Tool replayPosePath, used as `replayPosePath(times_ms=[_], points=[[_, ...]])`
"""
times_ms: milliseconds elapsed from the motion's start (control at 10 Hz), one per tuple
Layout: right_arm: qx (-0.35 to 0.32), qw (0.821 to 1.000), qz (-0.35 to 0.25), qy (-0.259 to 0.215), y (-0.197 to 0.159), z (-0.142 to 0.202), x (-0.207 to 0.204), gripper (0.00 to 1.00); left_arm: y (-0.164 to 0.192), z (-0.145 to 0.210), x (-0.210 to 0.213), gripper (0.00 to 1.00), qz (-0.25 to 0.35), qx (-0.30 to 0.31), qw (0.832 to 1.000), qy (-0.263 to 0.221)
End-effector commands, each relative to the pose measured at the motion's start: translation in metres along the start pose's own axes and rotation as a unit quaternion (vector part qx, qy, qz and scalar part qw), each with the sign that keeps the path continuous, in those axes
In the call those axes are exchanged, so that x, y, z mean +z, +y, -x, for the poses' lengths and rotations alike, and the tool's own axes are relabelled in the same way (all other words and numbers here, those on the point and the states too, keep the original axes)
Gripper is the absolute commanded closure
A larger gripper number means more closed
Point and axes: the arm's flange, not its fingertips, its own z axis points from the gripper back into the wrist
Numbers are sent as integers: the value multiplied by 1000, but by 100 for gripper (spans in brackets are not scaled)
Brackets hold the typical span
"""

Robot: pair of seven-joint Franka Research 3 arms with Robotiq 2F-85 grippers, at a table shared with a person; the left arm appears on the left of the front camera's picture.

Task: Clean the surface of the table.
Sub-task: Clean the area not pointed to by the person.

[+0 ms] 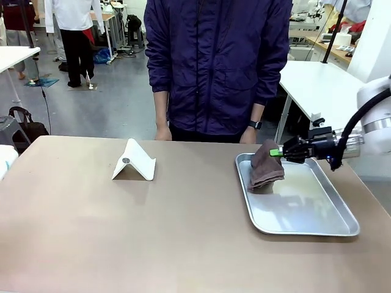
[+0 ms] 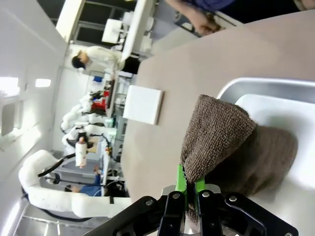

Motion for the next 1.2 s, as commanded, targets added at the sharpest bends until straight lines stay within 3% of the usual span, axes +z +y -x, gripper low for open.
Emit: replayPosePath(times_ms=[0, 200, 600, 900, 1100], points=[[21, 999, 47, -15, 1, 1, -28, 93, -5, 0, -3, 78, 2, 4, 1000, -10], [17, 996, 87, 21, -6, 7, -50, 93, -5, 0, -3, 78, 2, 4, 1000, -10], [34, 981, 187, 40, -6, 13, -56, 93, -5, 0, -3, 78, 2, 4, 1000, -10], [53, 956, 276, 87, -5, 15, -37, 93, -5, 0, -3, 78, 2, 4, 1000, -10], [56, 954, 283, 78, 0, 13, -11, 93, -5, 0, -3, 78, 2, 4, 1000, -10]])
